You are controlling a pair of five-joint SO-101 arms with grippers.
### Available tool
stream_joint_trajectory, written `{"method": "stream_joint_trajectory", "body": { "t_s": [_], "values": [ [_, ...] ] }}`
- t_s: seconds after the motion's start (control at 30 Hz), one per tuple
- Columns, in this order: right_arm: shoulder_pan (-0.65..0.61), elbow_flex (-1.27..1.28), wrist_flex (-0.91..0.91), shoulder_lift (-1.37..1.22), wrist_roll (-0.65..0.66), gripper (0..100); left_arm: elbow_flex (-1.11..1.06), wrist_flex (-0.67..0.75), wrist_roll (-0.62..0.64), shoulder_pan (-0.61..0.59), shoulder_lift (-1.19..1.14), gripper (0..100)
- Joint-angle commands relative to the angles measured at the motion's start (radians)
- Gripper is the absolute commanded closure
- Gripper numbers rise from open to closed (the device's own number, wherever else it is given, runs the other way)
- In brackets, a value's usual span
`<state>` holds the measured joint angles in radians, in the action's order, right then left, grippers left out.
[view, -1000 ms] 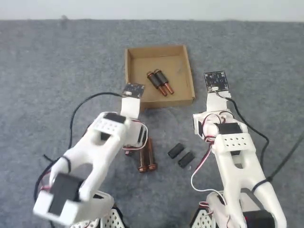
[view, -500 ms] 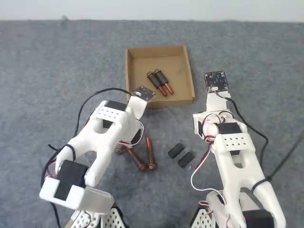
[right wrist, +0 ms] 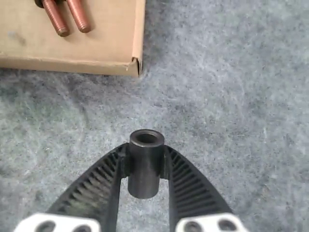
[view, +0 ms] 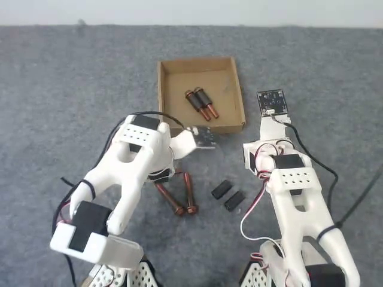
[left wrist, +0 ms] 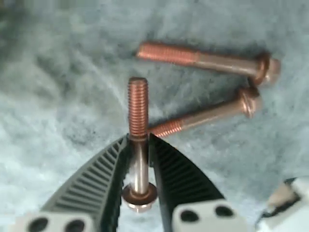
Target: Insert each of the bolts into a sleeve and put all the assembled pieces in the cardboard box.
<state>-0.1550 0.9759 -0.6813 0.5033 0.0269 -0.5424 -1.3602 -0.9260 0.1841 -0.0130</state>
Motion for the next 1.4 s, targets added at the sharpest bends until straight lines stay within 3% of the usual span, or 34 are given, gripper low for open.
{"method": "stream_joint_trajectory", "body": {
  "t_s": [0.0,0.17,0.27,0.37,0.53,0.73,1.07,1.37],
  "values": [
    [0.012,-0.006,0.019,0.048,-0.005,99.1,0.076,0.02,-0.041,0.014,-0.002,90],
    [0.012,-0.006,0.019,0.048,-0.005,99.1,0.096,0.02,-0.017,0.006,0.005,70],
    [0.012,-0.006,0.019,0.047,-0.005,99.1,0.096,0.012,-0.011,0.008,0.008,68],
    [0.01,-0.006,0.019,0.047,-0.005,99.1,0.096,-0.035,0.046,0.011,0.008,74],
    [0.005,-0.006,0.019,0.047,0.057,99.1,0.108,-0.13,0.256,0.014,0.008,99],
    [0.004,-0.006,0.019,0.047,0.071,99.1,0.128,-0.221,0.425,0.014,0.008,99],
    [0.005,-0.005,0.019,0.047,0.071,99.1,-0.074,0.037,0.575,0.006,0.008,99],
    [0.005,-0.005,0.019,0.047,0.071,99.1,-0.073,0.061,0.634,-0.063,-0.005,99]
  ]
}}
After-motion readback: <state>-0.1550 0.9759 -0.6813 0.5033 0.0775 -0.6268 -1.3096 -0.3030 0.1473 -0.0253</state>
